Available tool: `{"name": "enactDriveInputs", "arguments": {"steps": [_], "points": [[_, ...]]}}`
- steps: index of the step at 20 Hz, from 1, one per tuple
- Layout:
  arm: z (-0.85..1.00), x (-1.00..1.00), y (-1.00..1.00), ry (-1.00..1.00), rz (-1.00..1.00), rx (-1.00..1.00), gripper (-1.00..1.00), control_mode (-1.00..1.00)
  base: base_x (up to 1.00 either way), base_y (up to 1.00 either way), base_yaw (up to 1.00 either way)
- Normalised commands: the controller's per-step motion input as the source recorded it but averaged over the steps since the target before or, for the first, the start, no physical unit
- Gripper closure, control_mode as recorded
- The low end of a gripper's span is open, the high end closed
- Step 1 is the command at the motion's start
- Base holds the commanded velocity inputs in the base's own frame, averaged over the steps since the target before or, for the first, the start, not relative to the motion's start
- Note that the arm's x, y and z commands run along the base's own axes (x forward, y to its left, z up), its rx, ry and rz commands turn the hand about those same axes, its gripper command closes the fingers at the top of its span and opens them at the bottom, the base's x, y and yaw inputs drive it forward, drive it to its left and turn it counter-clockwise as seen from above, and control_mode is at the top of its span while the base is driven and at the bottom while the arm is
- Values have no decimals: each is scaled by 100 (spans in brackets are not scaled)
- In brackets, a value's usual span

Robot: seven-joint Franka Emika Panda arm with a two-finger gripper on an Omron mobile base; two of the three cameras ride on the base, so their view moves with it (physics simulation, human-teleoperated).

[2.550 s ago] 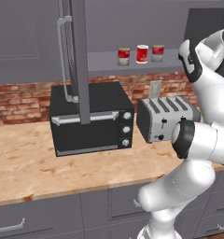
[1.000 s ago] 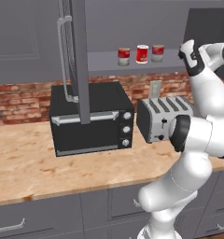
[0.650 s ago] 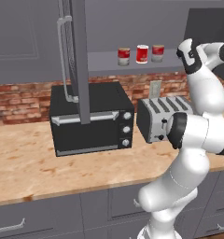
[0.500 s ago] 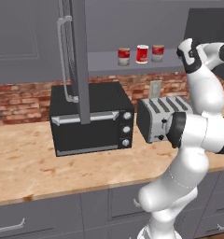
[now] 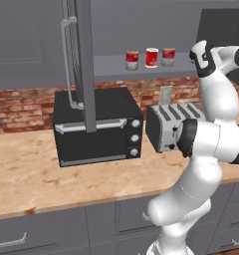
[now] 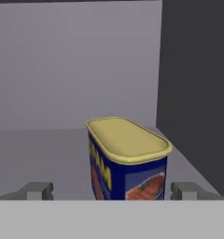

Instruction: Stack two cans on top of the other two cans in the cabinet.

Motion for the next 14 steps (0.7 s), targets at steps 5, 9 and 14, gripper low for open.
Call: {"name": "enactDriveInputs", "arguments": {"steps": [5, 9, 14], "points": [[0, 7, 0, 0, 0, 0, -100, -100, 0, 0, 0], [0, 6, 0, 0, 0, 0, -100, -100, 0, 0, 0], [0, 4, 0, 0, 0, 0, -100, -100, 0, 0, 0]]}}
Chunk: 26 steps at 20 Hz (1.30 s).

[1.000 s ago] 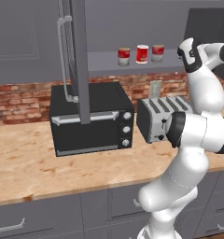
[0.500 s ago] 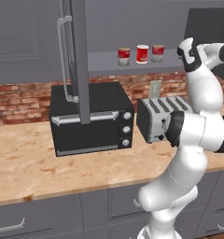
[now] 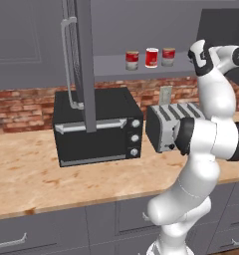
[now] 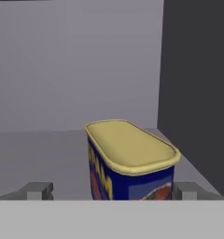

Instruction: Stack two cans on top of the other two cans in the cabinet.

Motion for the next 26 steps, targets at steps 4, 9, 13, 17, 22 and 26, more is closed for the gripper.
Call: {"name": "enactDriveInputs", "arguments": {"steps": [4, 9, 13, 17, 22, 26], "points": [[0, 3, 0, 0, 0, 0, -100, -100, 0, 0, 0], [0, 0, 0, -2, 0, 0, -100, -100, 0, 0, 0], [0, 0, 2, -4, 2, 0, -100, -100, 0, 0, 0], [0, 0, 2, -3, 4, 0, -100, -100, 0, 0, 0], [0, 10, 0, 0, 1, 0, -100, -100, 0, 0, 0], [0, 23, 0, 0, 0, 0, -100, -100, 0, 0, 0]]}}
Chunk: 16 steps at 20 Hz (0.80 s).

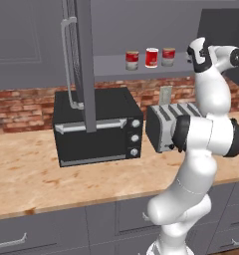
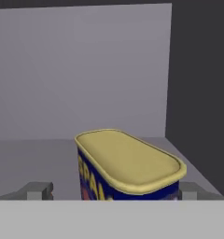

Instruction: Stack two cans on top of the other two cans in the cabinet.

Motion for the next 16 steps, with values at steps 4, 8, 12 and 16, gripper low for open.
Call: {"name": "enactDriveInputs", "arguments": {"steps": [4, 8, 12, 16], "points": [[0, 16, 0, 0, 0, 0, -100, -100, 0, 0, 0], [0, 1, 0, 0, 4, 0, -100, -100, 0, 0, 0], [0, 0, 0, 0, 0, 0, -100, -100, 0, 0, 0], [0, 0, 0, 0, 0, 0, -100, -100, 0, 0, 0]]}}
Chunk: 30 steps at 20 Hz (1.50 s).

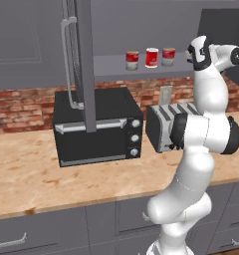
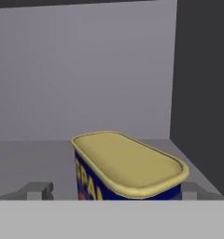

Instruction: Stack two cans on top of the other two cans in the cabinet.

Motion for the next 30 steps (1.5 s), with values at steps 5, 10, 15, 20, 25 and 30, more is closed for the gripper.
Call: {"name": "enactDriveInputs", "arguments": {"steps": [5, 10, 15, 20, 25, 30], "points": [[0, 0, 0, 0, 0, 0, 100, -100, 0, 0, 0], [0, 0, 0, 0, 0, 0, 100, -100, 0, 0, 0], [0, 0, 0, 0, 0, 0, 100, -100, 0, 0, 0], [0, 0, 0, 0, 0, 0, 100, -100, 0, 0, 0], [0, -11, 5, 0, 0, 0, 100, -100, 0, 0, 0], [3, -25, 52, -1, 0, -2, 100, -100, 0, 0, 0]]}}
